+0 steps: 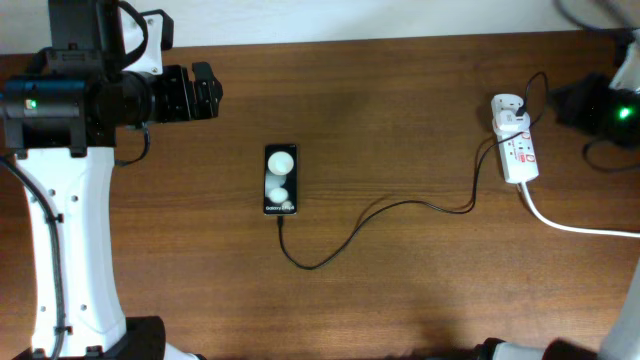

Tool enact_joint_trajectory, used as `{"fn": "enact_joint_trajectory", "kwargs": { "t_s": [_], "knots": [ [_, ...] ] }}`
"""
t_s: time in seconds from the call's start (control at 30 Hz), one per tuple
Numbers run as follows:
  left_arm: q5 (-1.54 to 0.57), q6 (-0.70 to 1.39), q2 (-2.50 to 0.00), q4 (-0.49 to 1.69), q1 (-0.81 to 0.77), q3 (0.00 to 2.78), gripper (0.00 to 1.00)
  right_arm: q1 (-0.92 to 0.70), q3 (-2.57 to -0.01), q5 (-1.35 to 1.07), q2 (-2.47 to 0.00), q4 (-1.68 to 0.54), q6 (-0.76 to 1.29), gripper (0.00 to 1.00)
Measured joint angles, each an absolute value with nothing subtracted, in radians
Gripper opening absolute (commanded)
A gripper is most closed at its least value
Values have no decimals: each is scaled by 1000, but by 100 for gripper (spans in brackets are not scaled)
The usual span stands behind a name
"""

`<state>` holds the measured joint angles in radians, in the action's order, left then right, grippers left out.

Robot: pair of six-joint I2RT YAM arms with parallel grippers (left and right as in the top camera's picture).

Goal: Plug charger to phone and switch on socket
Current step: 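Lift the right gripper away from the power strip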

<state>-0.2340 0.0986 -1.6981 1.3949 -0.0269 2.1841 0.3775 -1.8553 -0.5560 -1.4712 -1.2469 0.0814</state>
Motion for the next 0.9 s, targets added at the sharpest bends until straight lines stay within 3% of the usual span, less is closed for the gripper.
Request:
{"fn": "enact_joint_trajectory", "kwargs": {
  "t_s": [0.13,0.17,0.2,0.23,0.27,0.9],
  "knots": [
    [-234,99,-1698,1396,-27,2184,99,212,-1855,-560,-1328,-1356,14,5],
    [-234,99,-1698,1395,-27,2184,99,181,-1855,-555,-1306,-1378,9,11],
    [-234,99,-1698,1396,-27,2184,99,142,-1855,-539,-1279,-1411,3,32],
    [-234,99,-1698,1395,-27,2184,99,121,-1855,-535,-1265,-1423,-1,89],
    [-234,99,-1698,1396,-27,2184,99,109,-1855,-532,-1251,-1445,-5,99],
    [-234,99,-1698,1395,-27,2184,99,97,-1853,-461,-1259,-1517,-8,99]
  ]
}}
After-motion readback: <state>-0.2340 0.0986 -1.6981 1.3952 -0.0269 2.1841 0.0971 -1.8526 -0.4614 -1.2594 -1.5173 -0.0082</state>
